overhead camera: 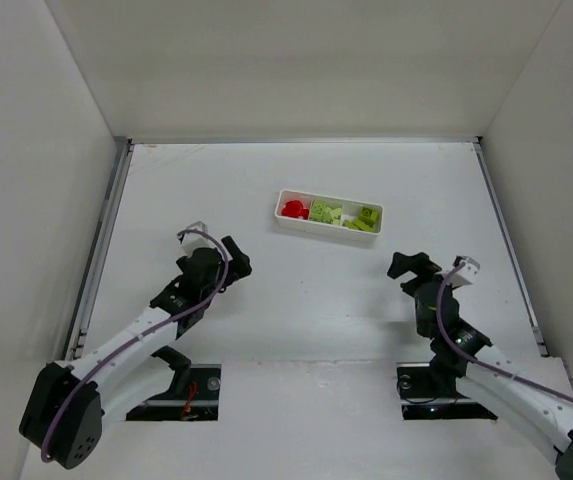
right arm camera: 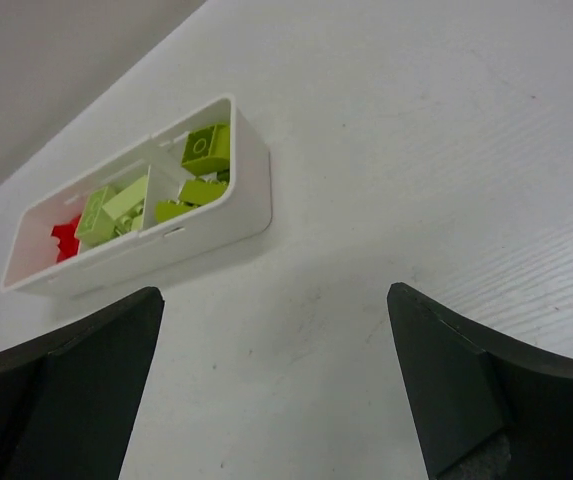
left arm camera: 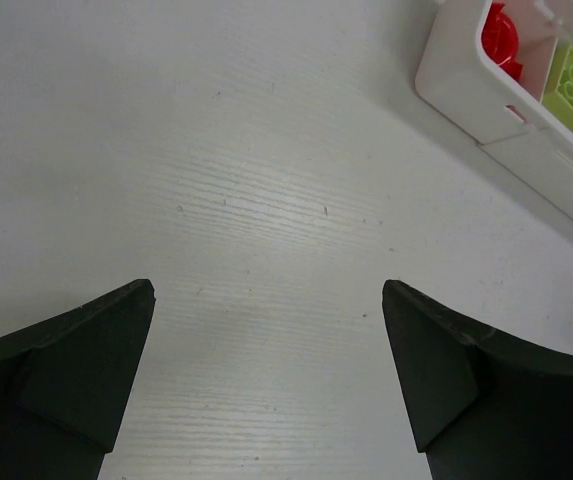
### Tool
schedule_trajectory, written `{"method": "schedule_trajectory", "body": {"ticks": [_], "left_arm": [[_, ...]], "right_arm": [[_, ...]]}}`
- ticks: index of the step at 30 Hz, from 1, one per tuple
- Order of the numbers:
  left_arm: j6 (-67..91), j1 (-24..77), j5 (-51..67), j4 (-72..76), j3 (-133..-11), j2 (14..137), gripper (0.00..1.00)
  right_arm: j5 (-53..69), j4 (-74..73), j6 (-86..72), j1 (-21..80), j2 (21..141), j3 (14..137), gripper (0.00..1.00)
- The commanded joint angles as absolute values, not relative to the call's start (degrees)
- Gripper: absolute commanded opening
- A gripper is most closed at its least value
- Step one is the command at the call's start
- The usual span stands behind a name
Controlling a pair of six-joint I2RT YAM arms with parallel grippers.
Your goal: Sort the legos into containers by color
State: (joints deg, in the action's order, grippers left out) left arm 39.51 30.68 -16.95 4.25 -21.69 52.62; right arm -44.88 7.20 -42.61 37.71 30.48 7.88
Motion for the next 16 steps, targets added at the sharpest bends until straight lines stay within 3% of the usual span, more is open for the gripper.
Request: {"method": "schedule_trajectory", "body": {"ticks": [1,7,16], "left_arm": [[39.6,30.7,-18.5,2.6,-20.8,49.5,1.00],[39.6,31.0,-19.2,2.2,-21.1,48.8,1.00],[39.1,32.0,-19.7,2.7,-22.9,52.9,1.00]], "right_arm": [[-48.1,5.0,-47.5,35.2,25.1,5.8,1.00],[-43.9,3.3,-47.9,31.5,18.5,3.7,1.00],[-43.8,3.9,-47.8,31.8,20.6,4.1,1.00]]}}
